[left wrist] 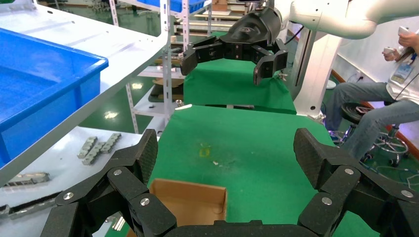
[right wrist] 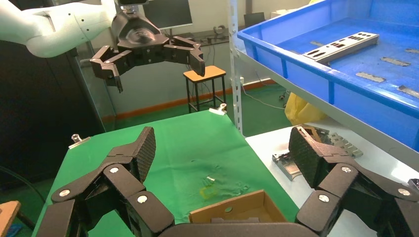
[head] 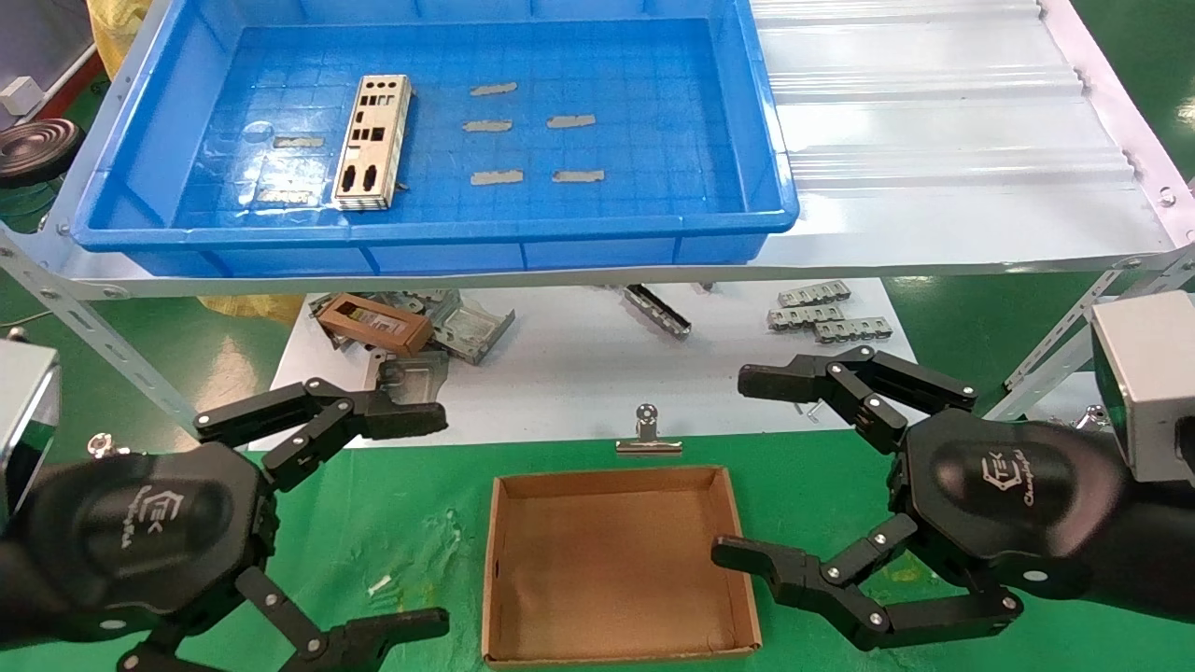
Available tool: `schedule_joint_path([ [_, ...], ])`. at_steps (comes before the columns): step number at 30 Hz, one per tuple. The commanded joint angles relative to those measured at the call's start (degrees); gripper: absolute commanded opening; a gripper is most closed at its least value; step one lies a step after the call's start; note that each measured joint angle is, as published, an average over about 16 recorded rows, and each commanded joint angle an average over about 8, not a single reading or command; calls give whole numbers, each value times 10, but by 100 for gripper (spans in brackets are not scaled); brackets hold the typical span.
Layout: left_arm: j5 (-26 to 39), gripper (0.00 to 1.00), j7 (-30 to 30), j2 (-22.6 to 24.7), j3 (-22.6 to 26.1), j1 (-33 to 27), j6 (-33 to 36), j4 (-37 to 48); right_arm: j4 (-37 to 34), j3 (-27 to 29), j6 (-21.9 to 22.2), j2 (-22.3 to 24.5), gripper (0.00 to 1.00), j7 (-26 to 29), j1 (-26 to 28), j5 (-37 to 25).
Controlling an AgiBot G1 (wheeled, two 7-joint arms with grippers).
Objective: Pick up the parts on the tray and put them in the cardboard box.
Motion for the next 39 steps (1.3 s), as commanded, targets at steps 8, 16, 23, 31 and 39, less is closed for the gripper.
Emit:
schedule_joint_path([
  [8,0,100,0,0,0,0,0,0,0,0,0,0,100,0,0,0],
  [16,0,100,0,0,0,0,0,0,0,0,0,0,100,0,0,0],
  [23,0,100,0,0,0,0,0,0,0,0,0,0,100,0,0,0],
  [31,0,100,0,0,0,0,0,0,0,0,0,0,100,0,0,0],
  [39,0,100,0,0,0,0,0,0,0,0,0,0,100,0,0,0],
])
